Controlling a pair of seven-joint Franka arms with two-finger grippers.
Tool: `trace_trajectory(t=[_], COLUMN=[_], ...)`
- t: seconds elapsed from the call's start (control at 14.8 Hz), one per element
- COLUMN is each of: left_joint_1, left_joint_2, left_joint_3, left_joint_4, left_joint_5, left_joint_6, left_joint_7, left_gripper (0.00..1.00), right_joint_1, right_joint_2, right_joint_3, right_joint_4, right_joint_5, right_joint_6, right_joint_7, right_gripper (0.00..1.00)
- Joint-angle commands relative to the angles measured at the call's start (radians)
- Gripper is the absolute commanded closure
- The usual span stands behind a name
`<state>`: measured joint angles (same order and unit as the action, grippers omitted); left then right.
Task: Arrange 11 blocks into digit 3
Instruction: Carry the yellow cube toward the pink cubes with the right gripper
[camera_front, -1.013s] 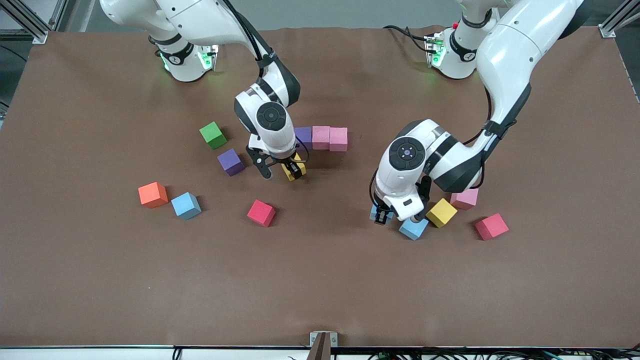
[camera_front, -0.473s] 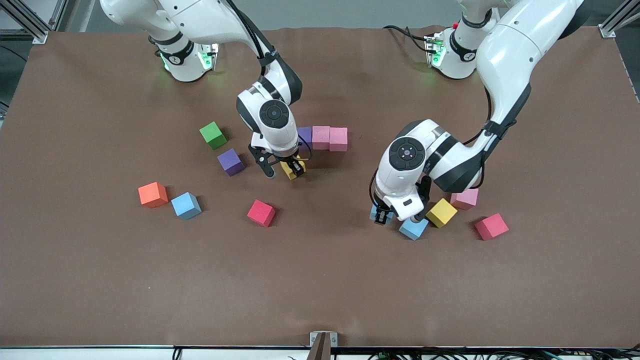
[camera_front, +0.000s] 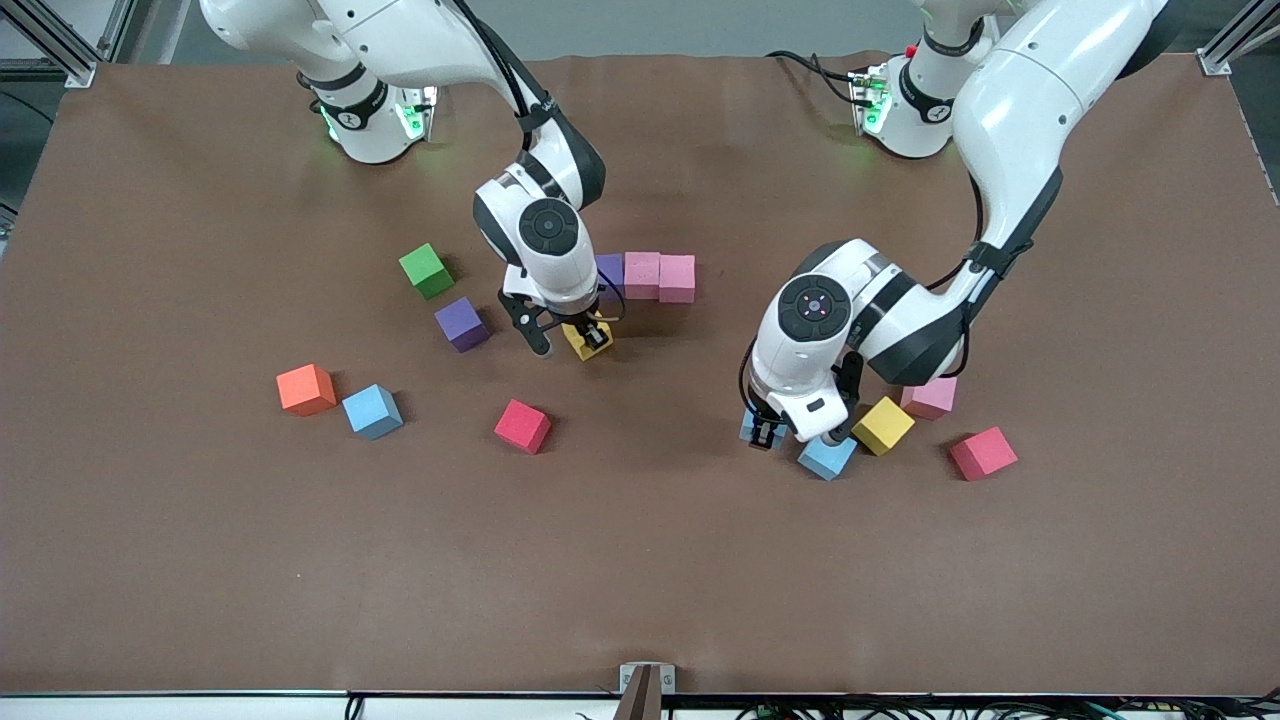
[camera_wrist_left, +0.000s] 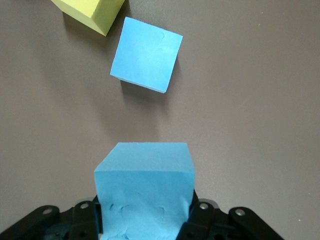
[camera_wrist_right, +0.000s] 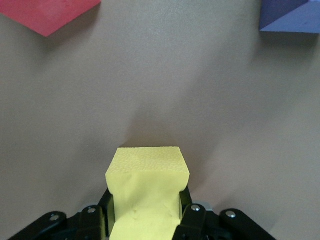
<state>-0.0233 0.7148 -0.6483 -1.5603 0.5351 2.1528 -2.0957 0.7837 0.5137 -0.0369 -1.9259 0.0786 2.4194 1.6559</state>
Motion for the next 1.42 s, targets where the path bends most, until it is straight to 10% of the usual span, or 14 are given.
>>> trace_trajectory(t=[0.0, 1.35], left_joint_1=[-0.004, -0.006], left_joint_2=[0.006, 0.012], left_joint_3=[0.001, 0.001], left_joint_4=[0.014, 0.023], left_joint_5=[-0.006, -0.006], left_joint_6=[-0.004, -0.002], left_joint_7=[-0.006, -0.006], left_gripper=[0.45, 0.45], right_joint_1=[0.002, 0.058], right_joint_2=[0.006, 0.011], right_joint_3=[-0.003, -0.006], right_joint_4=[0.028, 0.114], right_joint_5=[-0.002, -0.125], right_joint_6=[0.000, -0.189], right_joint_7=[-0.072, -0.673], right_gripper=[0.96, 0.95])
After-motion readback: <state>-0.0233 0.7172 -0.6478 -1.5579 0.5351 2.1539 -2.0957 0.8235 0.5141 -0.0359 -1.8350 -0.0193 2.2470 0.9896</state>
